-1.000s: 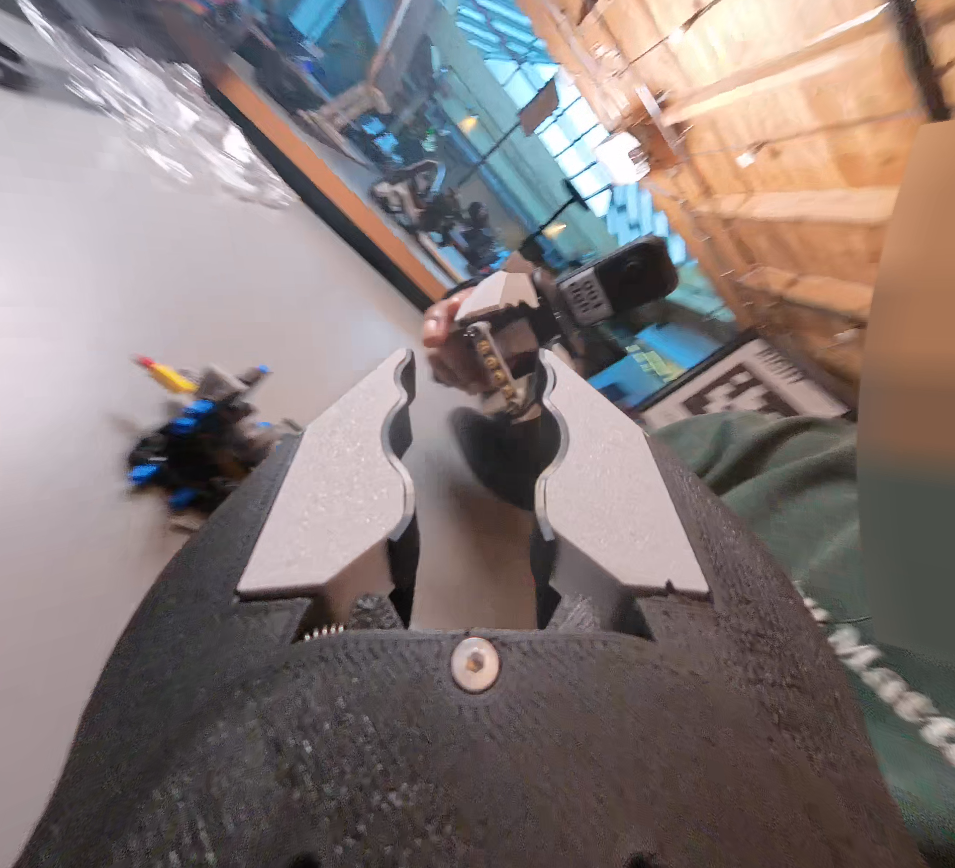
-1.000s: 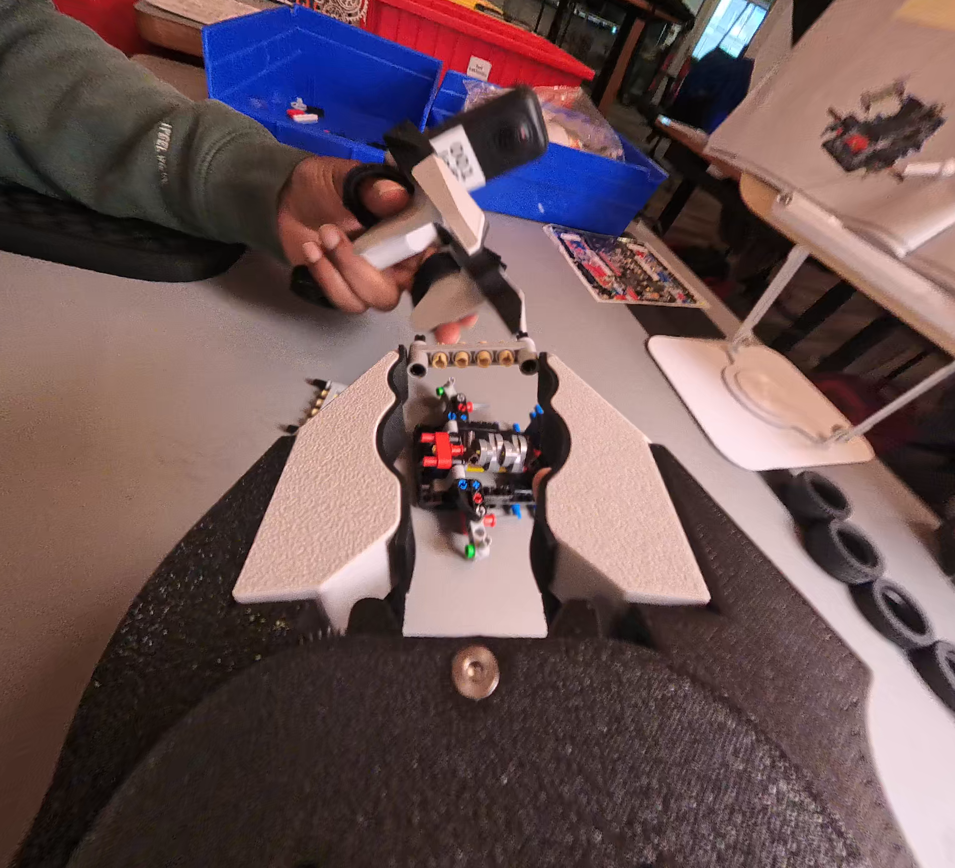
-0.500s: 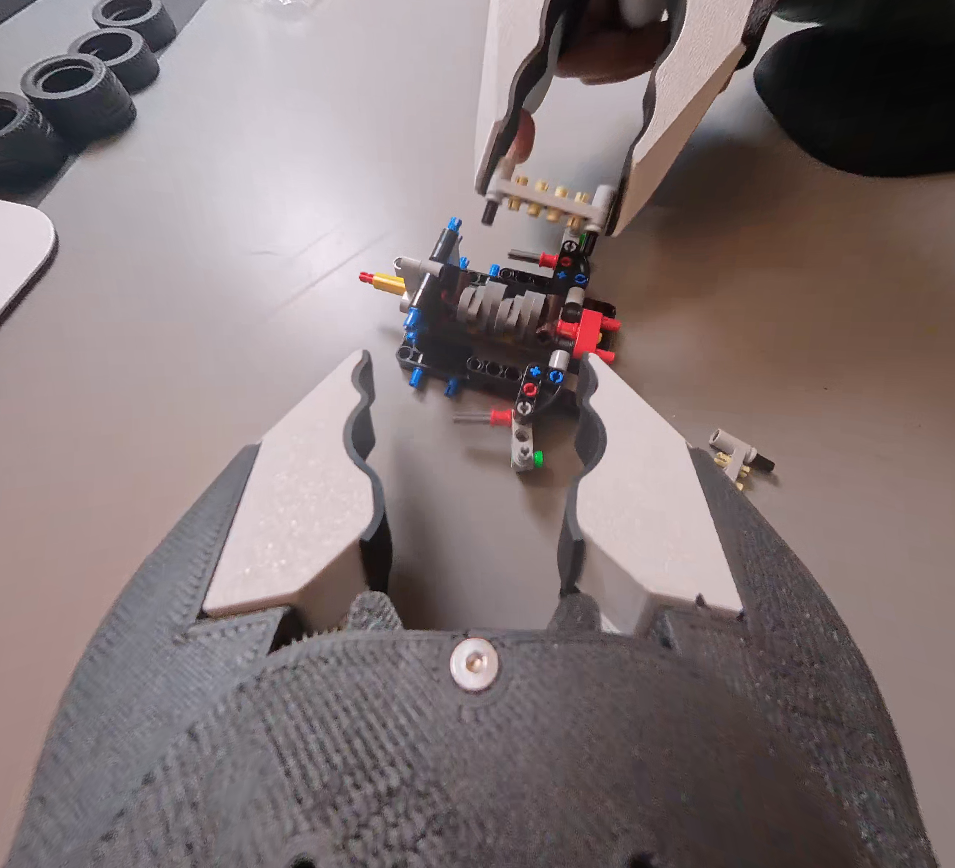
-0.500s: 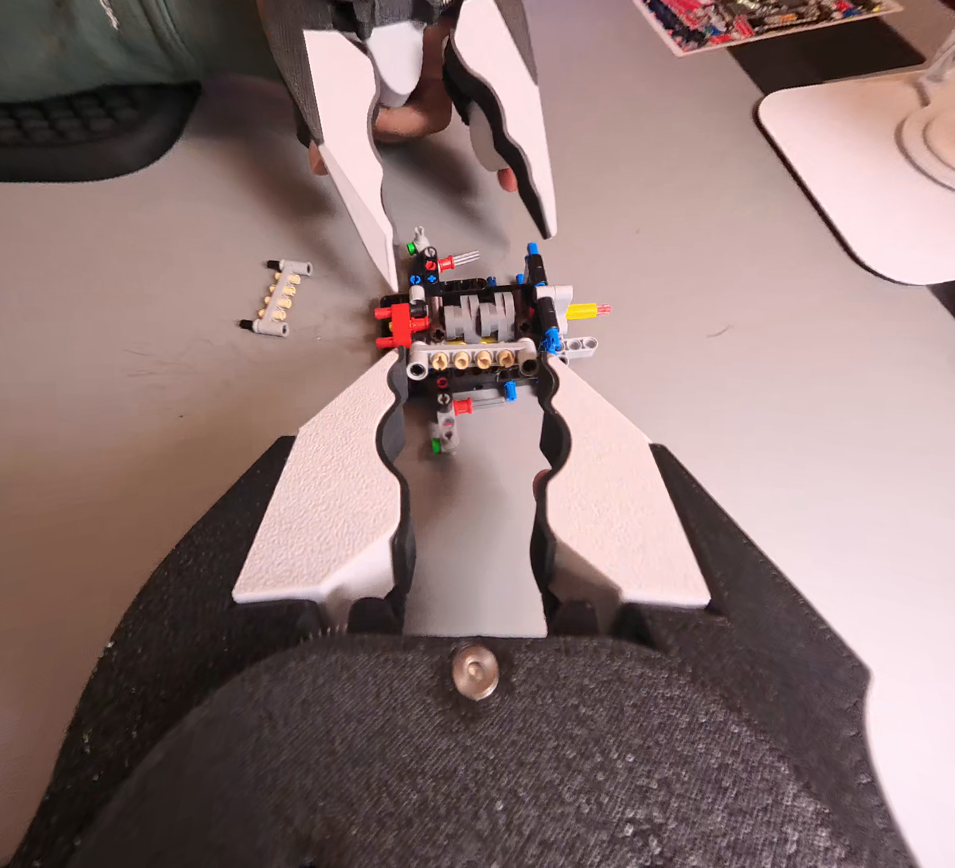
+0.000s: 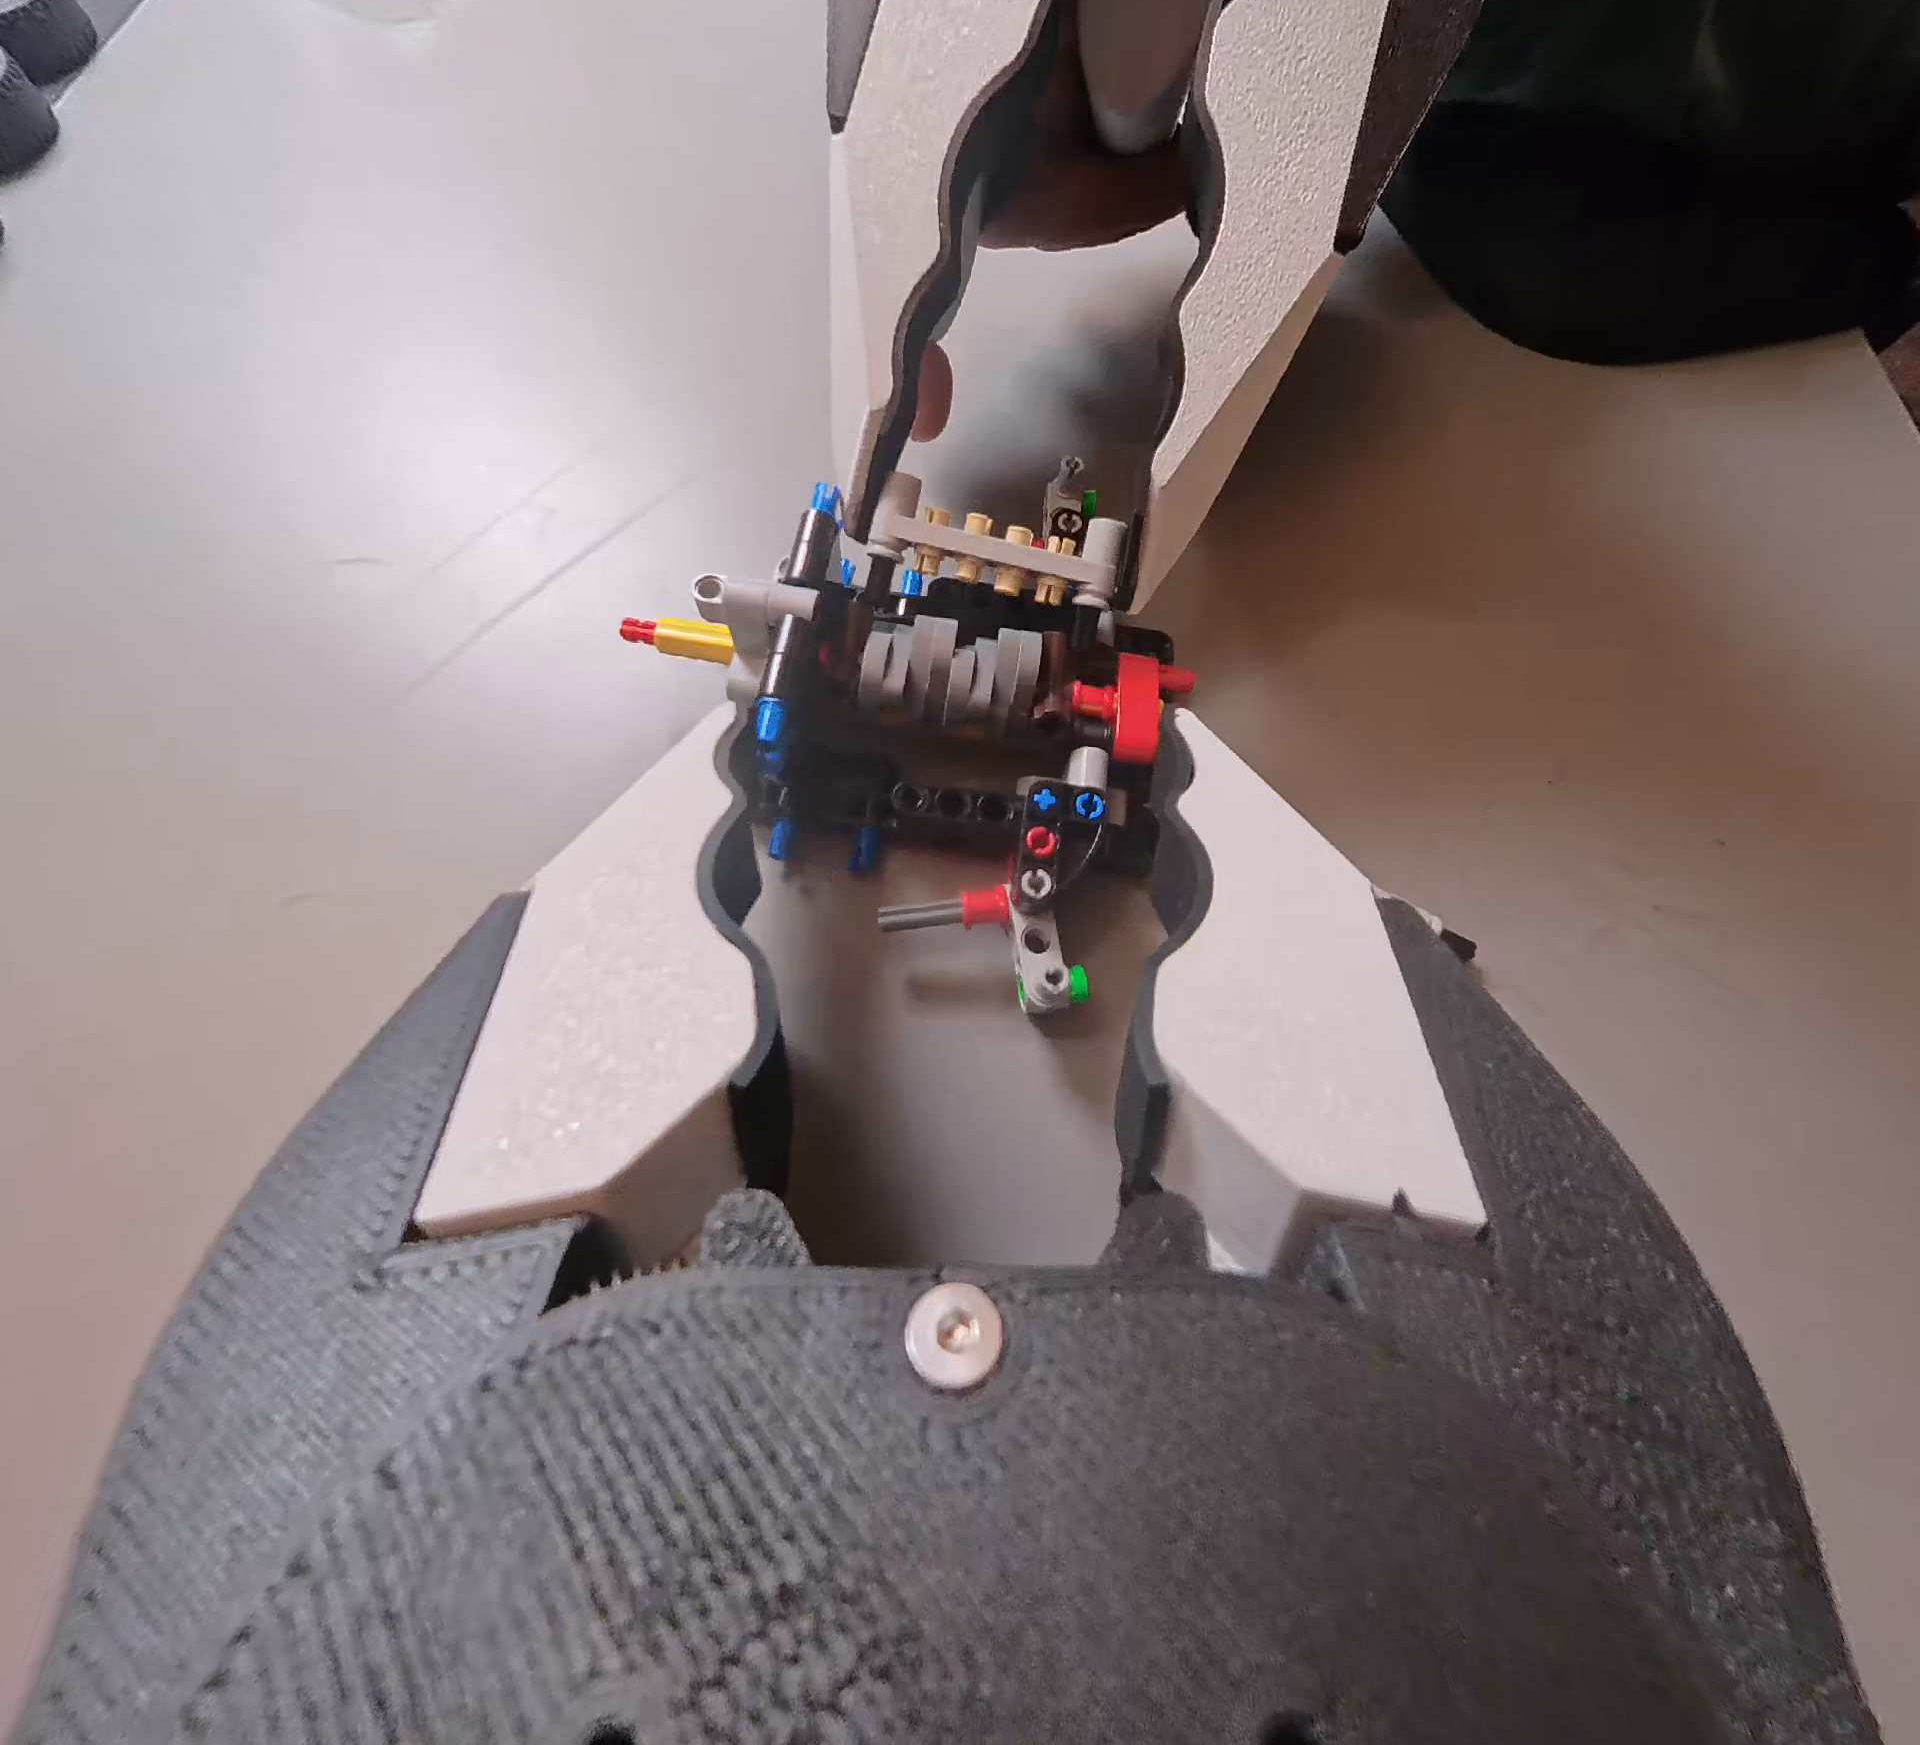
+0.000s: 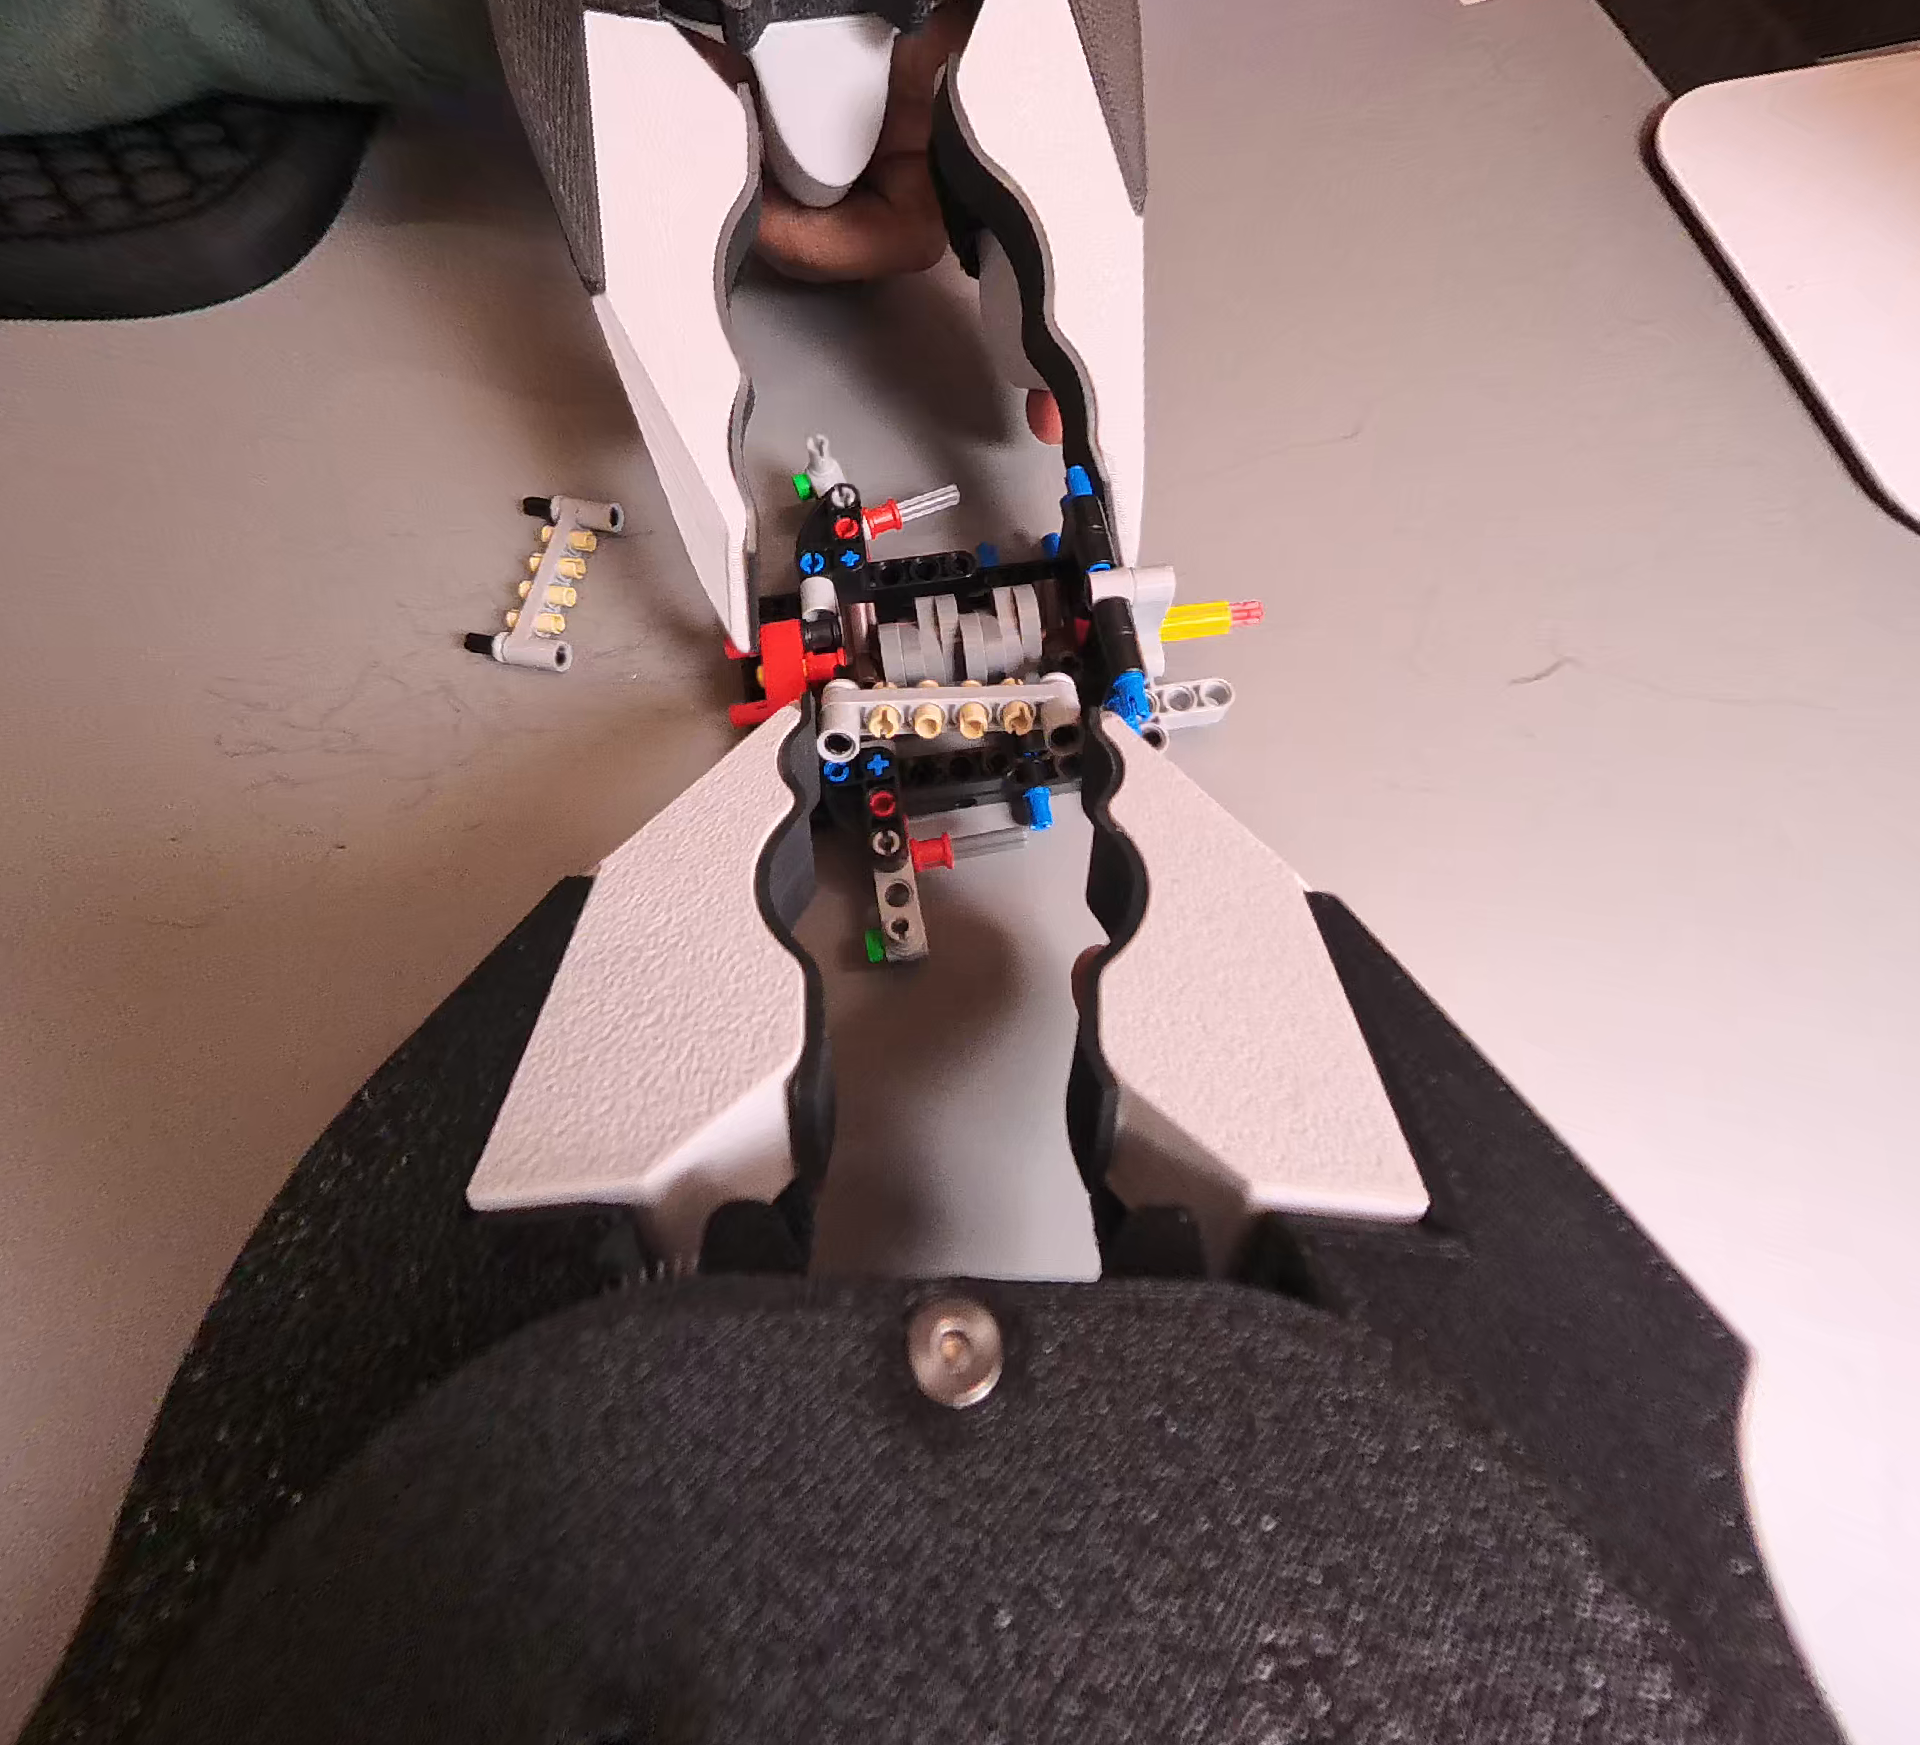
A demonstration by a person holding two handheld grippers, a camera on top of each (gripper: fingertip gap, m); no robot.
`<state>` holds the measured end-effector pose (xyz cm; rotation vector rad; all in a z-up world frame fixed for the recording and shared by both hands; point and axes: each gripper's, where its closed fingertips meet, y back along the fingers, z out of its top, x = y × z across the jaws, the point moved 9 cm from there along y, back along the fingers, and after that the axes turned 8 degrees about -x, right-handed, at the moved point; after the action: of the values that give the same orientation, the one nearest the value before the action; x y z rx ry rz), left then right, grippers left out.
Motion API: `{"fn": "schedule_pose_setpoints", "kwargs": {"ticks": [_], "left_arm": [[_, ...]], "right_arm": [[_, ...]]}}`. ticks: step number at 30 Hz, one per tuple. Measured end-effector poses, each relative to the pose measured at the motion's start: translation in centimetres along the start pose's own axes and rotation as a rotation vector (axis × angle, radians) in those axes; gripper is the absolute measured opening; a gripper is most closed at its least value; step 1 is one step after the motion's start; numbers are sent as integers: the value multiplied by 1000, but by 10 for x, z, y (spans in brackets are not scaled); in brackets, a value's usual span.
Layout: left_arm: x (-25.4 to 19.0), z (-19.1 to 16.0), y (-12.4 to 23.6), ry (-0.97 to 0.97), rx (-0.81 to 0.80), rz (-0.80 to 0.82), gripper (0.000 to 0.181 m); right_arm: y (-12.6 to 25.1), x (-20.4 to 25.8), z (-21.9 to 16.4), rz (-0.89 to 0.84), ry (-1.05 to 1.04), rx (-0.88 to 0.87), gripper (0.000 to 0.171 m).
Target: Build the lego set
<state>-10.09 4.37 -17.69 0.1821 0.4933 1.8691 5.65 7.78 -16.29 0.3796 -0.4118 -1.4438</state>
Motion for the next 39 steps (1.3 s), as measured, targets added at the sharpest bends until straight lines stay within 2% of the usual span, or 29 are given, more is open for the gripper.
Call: {"fn": "schedule_pose_setpoints", "kwargs": {"ticks": [15, 39], "left_arm": [[-17, -2, -1, 4, 0, -57, 74], [-19, -4, -2, 44, 11, -88, 74]], "right_arm": [[5, 21, -4, -7, 18, 27, 49], [8, 27, -2, -54, 52, 90, 49]]}}
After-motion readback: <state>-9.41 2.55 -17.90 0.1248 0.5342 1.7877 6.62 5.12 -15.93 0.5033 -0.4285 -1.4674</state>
